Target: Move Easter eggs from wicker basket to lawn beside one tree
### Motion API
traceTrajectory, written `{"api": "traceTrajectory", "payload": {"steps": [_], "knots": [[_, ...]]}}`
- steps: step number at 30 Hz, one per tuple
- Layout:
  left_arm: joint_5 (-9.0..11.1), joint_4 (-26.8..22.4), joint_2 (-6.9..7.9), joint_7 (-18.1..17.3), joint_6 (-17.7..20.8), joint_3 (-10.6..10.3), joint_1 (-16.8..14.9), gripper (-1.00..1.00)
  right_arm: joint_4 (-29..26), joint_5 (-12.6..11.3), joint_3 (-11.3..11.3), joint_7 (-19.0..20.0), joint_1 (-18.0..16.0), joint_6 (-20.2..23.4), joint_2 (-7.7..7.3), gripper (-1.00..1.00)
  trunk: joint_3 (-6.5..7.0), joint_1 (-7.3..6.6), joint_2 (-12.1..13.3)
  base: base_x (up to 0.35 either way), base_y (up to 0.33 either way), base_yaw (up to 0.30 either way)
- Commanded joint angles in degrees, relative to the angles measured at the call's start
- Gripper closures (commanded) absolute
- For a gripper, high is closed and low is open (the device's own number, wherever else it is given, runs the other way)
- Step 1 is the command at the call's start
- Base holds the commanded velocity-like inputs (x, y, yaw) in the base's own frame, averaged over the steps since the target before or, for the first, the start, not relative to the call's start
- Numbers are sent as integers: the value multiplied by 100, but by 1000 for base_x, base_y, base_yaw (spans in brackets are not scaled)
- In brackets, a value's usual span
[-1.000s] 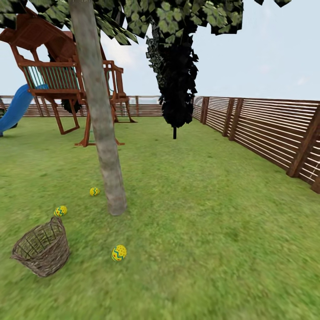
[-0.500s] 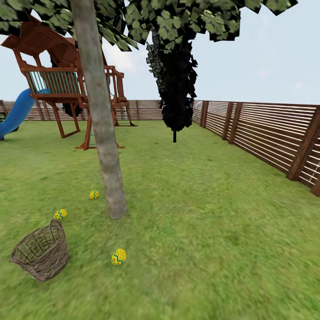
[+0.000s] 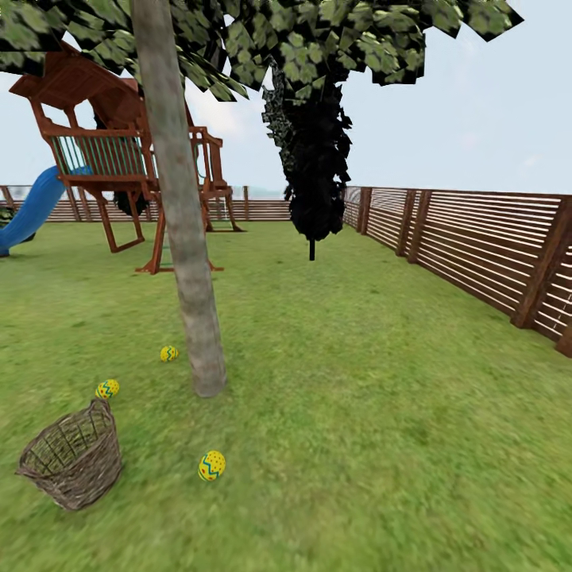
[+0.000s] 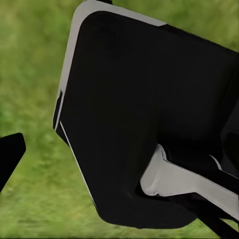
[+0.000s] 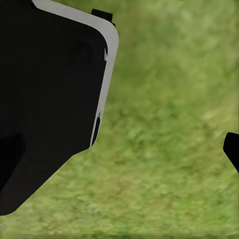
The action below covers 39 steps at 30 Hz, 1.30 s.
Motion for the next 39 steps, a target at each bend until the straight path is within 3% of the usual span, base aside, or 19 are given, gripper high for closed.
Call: {"api": "traceTrajectory", "payload": {"steps": [1,13,26,29,32,39], "knots": [[-22,9,-2,-15,11,49,50,-100,6,30,16,19,6,6,0,-100,8,2,-3,0,0,0],[-20,4,-40,-15,0,51,307,-100,6,30,16,19,226,1,8,-100,116,2,-3,0,0,0],[-20,-1,-48,-15,-2,43,344,-100,0,26,-6,59,473,22,31,-100,187,2,-3,0,0,0],[-17,-7,-49,-12,-2,46,345,-100,-2,30,-7,93,479,47,120,-100,190,2,-3,0,0,76],[-10,-17,-55,-8,6,60,346,-100,-2,71,6,42,479,60,335,-100,196,2,-3,0,0,223],[-13,-22,-87,-6,7,61,346,-100,-10,90,23,15,479,55,391,-100,210,2,-3,0,0,277]]}}
